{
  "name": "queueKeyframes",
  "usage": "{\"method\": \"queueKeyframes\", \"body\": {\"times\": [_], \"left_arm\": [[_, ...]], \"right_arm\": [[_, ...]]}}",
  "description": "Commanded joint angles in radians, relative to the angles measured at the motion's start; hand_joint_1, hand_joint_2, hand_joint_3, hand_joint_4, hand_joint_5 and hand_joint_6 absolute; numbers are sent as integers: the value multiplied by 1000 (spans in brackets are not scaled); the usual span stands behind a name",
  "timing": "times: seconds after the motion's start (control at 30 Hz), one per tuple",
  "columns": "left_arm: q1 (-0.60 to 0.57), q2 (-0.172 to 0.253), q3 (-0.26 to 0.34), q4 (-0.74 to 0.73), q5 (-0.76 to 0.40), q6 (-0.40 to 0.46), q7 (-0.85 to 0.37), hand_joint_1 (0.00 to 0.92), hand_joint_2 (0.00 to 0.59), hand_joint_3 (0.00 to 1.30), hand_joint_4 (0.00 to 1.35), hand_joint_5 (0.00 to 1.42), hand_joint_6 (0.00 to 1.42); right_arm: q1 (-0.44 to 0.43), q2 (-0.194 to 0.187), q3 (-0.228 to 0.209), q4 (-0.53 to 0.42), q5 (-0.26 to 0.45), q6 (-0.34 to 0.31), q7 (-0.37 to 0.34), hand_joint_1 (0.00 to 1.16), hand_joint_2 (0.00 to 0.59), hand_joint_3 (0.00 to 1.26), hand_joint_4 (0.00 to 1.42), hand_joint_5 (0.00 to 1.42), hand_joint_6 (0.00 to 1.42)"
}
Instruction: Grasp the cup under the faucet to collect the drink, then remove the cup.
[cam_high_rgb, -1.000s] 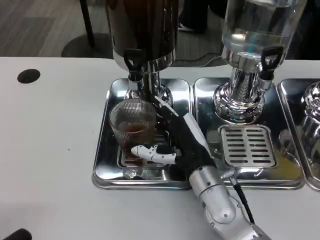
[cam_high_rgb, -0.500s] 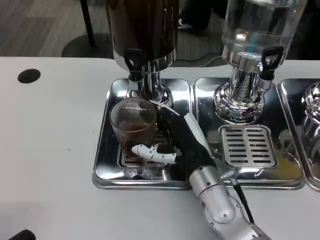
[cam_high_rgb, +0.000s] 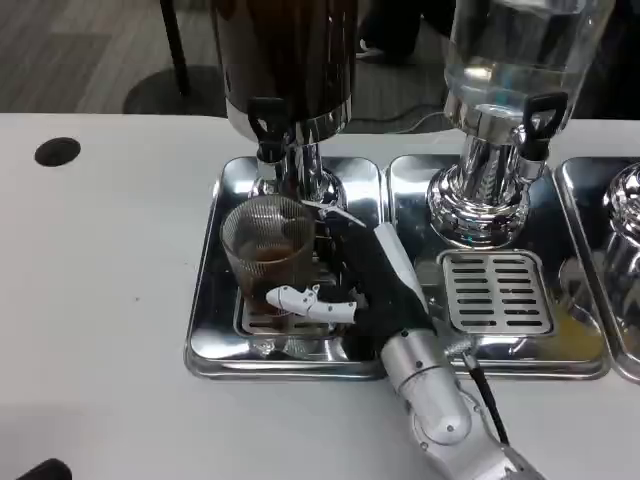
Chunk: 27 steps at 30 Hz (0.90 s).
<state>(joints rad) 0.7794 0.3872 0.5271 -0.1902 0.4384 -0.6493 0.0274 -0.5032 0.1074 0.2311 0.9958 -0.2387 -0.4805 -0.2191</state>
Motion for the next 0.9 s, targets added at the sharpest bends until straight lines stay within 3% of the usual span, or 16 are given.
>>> {"method": "queueKeyframes", "body": {"times": [0.03,0.9], "left_arm": [[12,4,-6,0,6,3,-6,0,5,0,0,0,0],[11,9,-17,0,9,9,-6,0,5,0,0,0,0]], "right_arm": [[-3,67,-10,-19,16,1,-8,975,177,392,365,353,245],[33,55,-11,-69,15,-3,-3,956,184,406,385,375,270]]}}
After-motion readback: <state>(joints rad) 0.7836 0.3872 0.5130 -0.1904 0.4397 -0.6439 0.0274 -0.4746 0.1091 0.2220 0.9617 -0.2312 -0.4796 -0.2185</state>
